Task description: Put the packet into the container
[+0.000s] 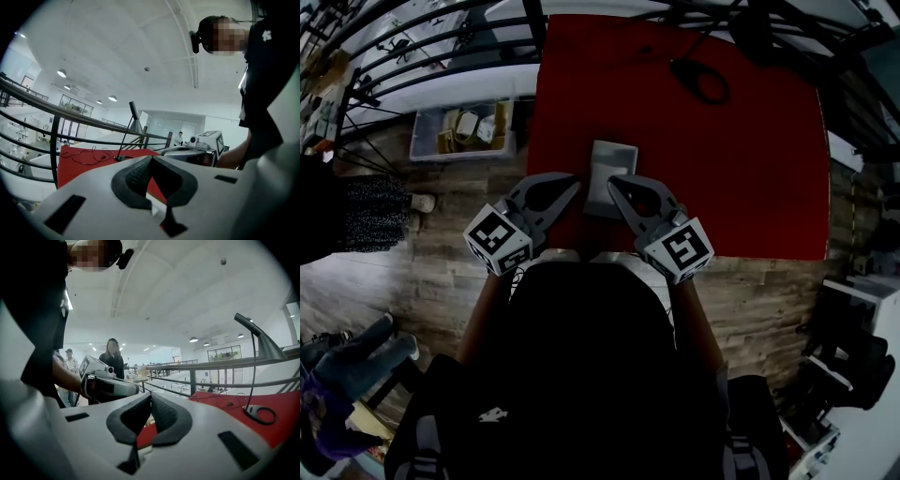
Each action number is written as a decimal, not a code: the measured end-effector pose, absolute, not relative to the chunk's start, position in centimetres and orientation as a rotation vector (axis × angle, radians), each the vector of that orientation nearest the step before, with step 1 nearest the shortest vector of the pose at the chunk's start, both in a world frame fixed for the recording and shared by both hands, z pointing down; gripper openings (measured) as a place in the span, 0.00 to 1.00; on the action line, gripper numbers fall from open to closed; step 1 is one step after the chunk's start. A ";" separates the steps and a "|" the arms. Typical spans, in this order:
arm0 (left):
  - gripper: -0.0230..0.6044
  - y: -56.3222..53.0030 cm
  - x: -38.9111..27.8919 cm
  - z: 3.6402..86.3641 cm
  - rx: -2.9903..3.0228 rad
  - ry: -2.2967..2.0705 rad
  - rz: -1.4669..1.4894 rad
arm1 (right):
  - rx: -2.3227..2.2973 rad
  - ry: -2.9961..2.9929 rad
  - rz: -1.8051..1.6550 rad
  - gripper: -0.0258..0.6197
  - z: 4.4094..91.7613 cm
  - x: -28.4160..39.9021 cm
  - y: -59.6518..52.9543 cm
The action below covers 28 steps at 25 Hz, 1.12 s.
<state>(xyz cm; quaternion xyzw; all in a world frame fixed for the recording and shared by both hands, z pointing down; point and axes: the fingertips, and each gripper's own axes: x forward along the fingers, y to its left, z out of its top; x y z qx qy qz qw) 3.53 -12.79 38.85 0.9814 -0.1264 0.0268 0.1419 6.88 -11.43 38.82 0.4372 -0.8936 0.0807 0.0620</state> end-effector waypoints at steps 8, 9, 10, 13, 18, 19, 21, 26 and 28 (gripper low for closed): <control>0.05 -12.6 4.6 38.5 2.826 -0.340 0.053 | 1.316 -2.719 0.232 0.07 38.4 6.8 -11.4; 0.05 -12.6 4.6 38.5 2.827 -0.341 0.058 | 1.315 -2.719 0.230 0.07 38.4 6.8 -11.3; 0.05 -12.7 4.6 38.6 2.827 -0.345 0.061 | 1.316 -2.719 0.230 0.07 38.4 6.7 -11.4; 0.05 -12.8 4.5 38.7 2.826 -0.357 0.062 | 1.323 -2.723 0.235 0.07 38.4 6.8 -11.4; 0.05 -13.0 4.6 38.1 2.817 -0.365 0.053 | 1.318 -2.718 0.240 0.07 38.3 7.1 -11.5; 0.05 -13.0 4.6 38.0 2.822 -0.366 0.050 | 1.318 -2.718 0.240 0.07 38.3 7.1 -11.5; 0.05 -13.0 4.5 37.8 2.824 -0.377 0.058 | 1.319 -2.719 0.237 0.07 38.2 7.1 -11.5; 0.05 -12.8 4.5 38.0 2.824 -0.371 0.043 | 1.316 -2.724 0.237 0.07 38.0 7.0 -11.6; 0.05 -13.0 4.7 38.2 2.827 -0.381 0.041 | 1.311 -2.723 0.227 0.07 37.9 7.0 -11.8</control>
